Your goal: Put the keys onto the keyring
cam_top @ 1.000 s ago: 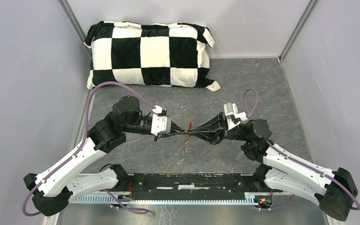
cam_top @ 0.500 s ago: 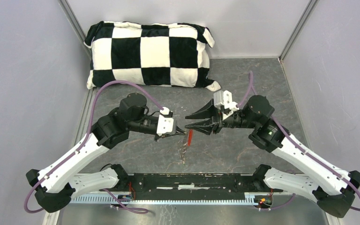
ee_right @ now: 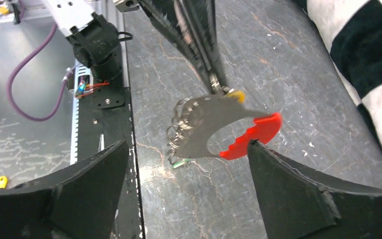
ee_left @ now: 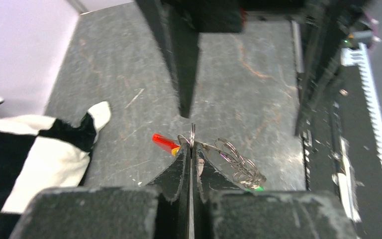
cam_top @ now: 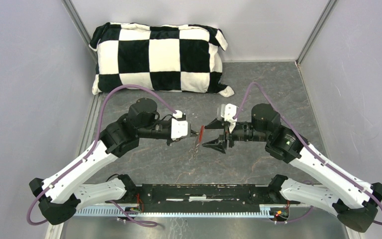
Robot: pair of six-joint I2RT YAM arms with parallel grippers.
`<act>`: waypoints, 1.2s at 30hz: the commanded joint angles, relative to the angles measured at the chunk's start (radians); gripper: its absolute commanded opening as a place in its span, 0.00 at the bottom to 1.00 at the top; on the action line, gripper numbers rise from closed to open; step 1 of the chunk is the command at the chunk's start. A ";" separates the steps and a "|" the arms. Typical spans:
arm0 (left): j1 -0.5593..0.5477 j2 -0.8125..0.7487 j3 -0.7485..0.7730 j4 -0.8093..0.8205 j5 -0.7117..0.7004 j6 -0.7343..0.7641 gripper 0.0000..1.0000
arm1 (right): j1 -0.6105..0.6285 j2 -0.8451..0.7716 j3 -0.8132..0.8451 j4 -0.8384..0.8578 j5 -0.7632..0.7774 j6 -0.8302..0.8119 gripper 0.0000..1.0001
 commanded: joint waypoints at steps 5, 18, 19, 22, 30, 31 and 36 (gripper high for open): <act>-0.002 0.037 -0.050 0.365 -0.284 -0.212 0.02 | 0.033 -0.003 -0.173 0.357 0.243 0.154 0.98; -0.002 0.032 -0.031 0.366 -0.294 -0.297 0.02 | 0.063 0.123 -0.342 0.766 0.689 0.016 0.84; -0.002 0.030 -0.031 0.364 -0.294 -0.300 0.02 | 0.063 0.141 -0.337 0.784 0.682 0.007 0.71; -0.002 0.023 -0.027 0.356 -0.316 -0.301 0.02 | 0.064 0.185 -0.319 0.811 0.651 0.017 0.44; -0.001 0.003 -0.043 0.321 -0.375 -0.227 0.32 | 0.049 0.119 -0.405 0.892 0.549 0.094 0.13; 0.001 0.002 -0.041 0.317 -0.409 -0.199 0.40 | 0.036 0.104 -0.407 0.876 0.519 0.122 0.08; 0.012 0.032 0.042 0.200 -0.500 0.004 0.99 | -0.039 0.133 -0.318 0.634 0.225 0.226 0.00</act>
